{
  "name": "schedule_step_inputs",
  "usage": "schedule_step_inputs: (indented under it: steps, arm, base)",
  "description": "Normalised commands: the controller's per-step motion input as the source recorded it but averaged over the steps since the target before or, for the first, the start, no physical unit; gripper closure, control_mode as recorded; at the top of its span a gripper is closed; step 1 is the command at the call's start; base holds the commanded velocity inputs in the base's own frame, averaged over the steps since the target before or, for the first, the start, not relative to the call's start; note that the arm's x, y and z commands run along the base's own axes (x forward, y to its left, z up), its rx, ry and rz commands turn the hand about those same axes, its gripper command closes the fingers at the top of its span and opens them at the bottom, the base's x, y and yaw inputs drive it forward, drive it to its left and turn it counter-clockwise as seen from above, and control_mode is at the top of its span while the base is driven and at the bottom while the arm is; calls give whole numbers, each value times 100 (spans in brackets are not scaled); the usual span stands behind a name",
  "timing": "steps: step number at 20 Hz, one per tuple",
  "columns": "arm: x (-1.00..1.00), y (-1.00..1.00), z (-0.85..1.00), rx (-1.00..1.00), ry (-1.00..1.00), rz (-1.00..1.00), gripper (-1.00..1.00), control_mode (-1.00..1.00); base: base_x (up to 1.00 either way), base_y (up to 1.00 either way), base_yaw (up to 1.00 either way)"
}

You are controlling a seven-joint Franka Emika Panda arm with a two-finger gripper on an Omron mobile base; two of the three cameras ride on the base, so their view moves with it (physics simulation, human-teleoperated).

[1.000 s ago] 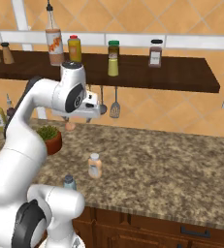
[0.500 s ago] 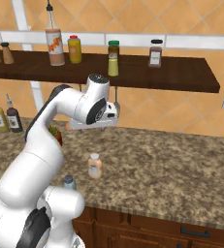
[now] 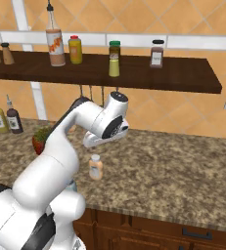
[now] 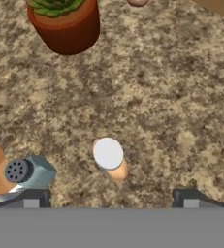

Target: Put the shaker and condiment bottle from the counter next to their counterparts in the cabinet.

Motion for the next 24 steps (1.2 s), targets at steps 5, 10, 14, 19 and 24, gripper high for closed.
schedule_step_inputs:
  steps: [5,10,14,19,24]
  arm:
    - [0,-2,-39,7,0,28,-100,-100]
    - [0,-16,-29,14,-2,21,-100,-100]
    - [-1,-14,-24,8,-2,17,-100,-100]
    - [0,-1,-29,4,-4,11,-100,-100]
    - [0,0,-26,5,-2,3,-100,-100]
  base:
    - [0,0,0]
    - [0,0,0]
    - [0,0,0]
    - [0,0,0]
    - [0,0,0]
